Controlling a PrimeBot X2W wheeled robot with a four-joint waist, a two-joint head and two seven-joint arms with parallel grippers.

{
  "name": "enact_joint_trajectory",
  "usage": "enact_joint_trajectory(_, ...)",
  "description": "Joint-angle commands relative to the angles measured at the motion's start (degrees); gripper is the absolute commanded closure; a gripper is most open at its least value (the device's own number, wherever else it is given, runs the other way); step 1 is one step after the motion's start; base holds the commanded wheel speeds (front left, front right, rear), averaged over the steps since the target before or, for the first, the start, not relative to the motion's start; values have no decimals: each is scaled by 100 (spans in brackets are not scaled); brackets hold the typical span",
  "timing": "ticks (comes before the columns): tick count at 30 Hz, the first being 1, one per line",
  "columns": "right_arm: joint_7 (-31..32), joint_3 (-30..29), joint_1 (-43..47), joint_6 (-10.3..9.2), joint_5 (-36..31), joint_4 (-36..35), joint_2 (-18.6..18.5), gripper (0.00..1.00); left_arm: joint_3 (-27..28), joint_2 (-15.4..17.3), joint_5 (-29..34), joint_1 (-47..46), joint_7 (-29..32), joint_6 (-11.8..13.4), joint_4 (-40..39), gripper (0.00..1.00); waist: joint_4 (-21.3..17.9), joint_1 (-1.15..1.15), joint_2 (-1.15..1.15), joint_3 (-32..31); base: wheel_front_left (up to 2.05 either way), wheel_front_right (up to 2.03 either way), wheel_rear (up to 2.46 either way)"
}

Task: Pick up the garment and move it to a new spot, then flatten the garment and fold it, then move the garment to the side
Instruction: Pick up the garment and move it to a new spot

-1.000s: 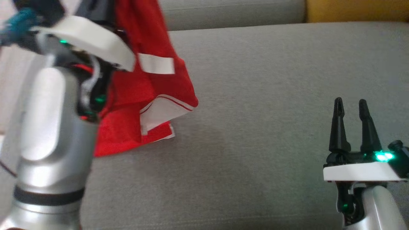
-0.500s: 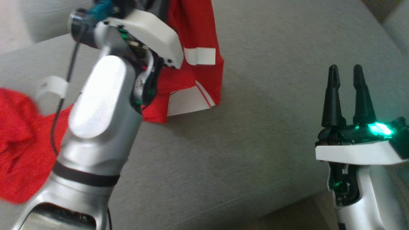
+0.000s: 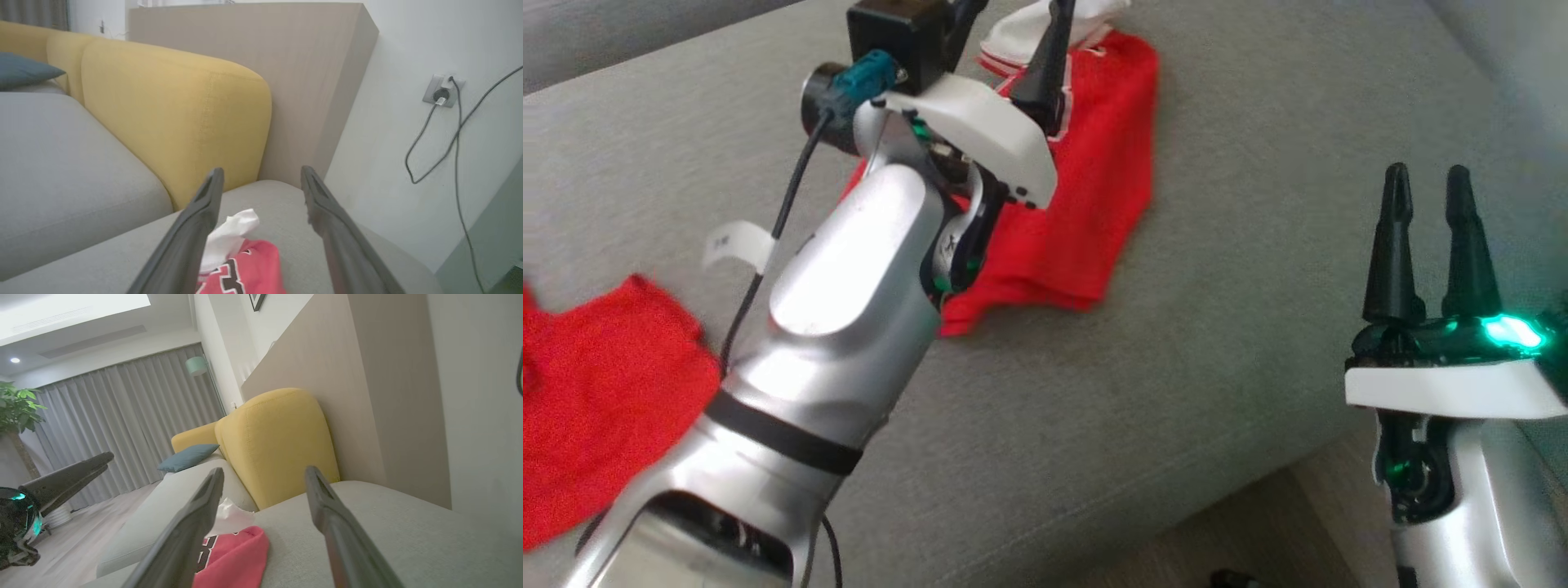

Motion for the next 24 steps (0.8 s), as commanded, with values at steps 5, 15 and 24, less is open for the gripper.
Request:
enact_joint_trajectory(5,-35,39,-62,44,-213,-112,-36,0,230,236,56,-357,-353,74,50,0,779,0,0,-303,0,0,0)
enact_joint_trajectory(15,-35,-212,260,44,-697,76,-36,0,630,1068,125,1042,-603,314,-430,0,2015,0,0,-802,0,0,0)
enact_joint_trajectory(24,-35,-322,562,44,-885,357,-36,0,936,1138,263,2971,-621,657,-1592,0,2628,0,0,-1027,0,0,0)
